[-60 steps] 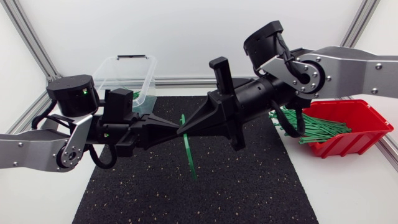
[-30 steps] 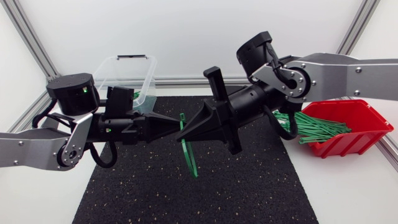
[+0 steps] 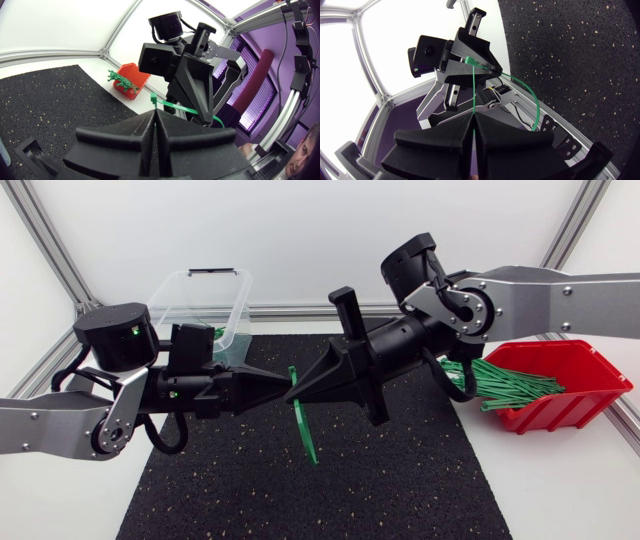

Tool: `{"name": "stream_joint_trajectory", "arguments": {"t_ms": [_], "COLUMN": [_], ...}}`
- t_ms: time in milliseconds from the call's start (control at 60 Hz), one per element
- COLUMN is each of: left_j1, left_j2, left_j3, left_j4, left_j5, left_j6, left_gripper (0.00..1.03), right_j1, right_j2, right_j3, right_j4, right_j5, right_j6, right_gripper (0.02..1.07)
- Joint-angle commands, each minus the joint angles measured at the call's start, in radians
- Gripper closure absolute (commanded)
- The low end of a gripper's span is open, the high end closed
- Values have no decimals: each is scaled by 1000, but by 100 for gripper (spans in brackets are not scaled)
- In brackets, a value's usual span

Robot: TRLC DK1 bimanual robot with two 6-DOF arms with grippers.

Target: Take a green cable tie from the red box, thread the tail through the head to close it, then place it in the transparent bin on the left.

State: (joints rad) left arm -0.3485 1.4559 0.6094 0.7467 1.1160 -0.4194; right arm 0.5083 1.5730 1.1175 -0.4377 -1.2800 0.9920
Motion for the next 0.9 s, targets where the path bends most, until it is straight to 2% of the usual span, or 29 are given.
{"name": "stream_joint_trajectory", "arguments": {"t_ms": [0, 883], "left_j1": [-1, -24], "left_j2": [-12, -14], "left_j3": [-31, -8], "left_j4": [22, 23], "left_j5": [-2, -2], "left_j6": [7, 8], "left_gripper": [100, 100], "right_j1": [-4, 6], "right_j2": [-4, -7], "right_j3": [11, -7], "right_j4": [2, 16], "right_j5": [-7, -13], "right_j6": [20, 20], "right_gripper": [102, 102]}}
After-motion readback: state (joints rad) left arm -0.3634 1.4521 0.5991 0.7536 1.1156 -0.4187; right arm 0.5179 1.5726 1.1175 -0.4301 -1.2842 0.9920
